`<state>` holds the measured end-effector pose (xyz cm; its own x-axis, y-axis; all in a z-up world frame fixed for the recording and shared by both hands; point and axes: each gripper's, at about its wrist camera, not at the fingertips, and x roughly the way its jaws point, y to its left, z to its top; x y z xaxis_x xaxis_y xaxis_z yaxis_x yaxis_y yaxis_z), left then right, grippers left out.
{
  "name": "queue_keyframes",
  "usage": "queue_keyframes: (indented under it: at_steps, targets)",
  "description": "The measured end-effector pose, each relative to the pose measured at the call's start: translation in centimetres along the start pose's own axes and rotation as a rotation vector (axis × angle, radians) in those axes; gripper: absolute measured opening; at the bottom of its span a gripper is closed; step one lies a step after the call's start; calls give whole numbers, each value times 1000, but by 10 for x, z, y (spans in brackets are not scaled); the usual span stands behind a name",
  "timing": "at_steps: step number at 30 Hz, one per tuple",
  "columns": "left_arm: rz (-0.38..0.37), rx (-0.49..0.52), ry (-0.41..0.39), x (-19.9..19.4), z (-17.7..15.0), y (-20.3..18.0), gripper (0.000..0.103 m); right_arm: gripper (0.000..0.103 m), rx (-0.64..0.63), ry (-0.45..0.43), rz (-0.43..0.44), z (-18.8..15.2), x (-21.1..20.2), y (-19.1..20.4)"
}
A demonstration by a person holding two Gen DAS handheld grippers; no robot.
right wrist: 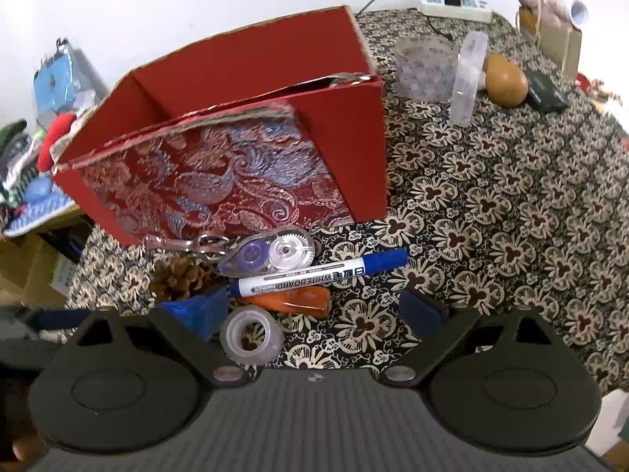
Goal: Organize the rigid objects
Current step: 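Reach the right tool toward the blue-capped whiteboard marker before the box, then close the right tool on the whiteboard marker and lift it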
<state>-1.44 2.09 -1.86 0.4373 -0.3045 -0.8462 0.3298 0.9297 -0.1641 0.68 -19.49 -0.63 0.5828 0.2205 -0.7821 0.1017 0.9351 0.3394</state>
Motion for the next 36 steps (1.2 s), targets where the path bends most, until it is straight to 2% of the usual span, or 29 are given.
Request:
queue_keyframes:
  at_steps: [2,5,8,14,16,20,22,23,26,30,36]
  targets:
    - [-43,-3,-16,-2,-6,6,102,79,31,-3,32,2,1,-7]
    - [-61,-15,-7,-6,-11,13,102,77,91,-8,91,6,3,-17]
    - [-107,-2,3,-11,-12,16,102,76,159,32,129,8,8,-29]
    - [-222,69,-70,-18,-4,-1,99,68,287,75,160,14,12,-47]
    - [-282,106,-88,-19,4,-13,91,66,330,74,177,16,12,-54]
    - [-332,193,-110,-13,21,-37,89,57,537,136,245,16,26,-76]
    - [-343,219,-85,-4,28,-43,73,52,627,165,263,15,32,-87]
    - [-356,227,-63,4,31,-46,70,48,659,193,252,13,30,-88]
    - [-384,236,-8,22,36,-49,61,39,704,191,257,14,33,-96]
    - [-390,254,22,35,43,-58,46,28,743,211,272,13,41,-106]
    - [-383,287,53,42,46,-63,45,21,754,257,237,15,60,-108]
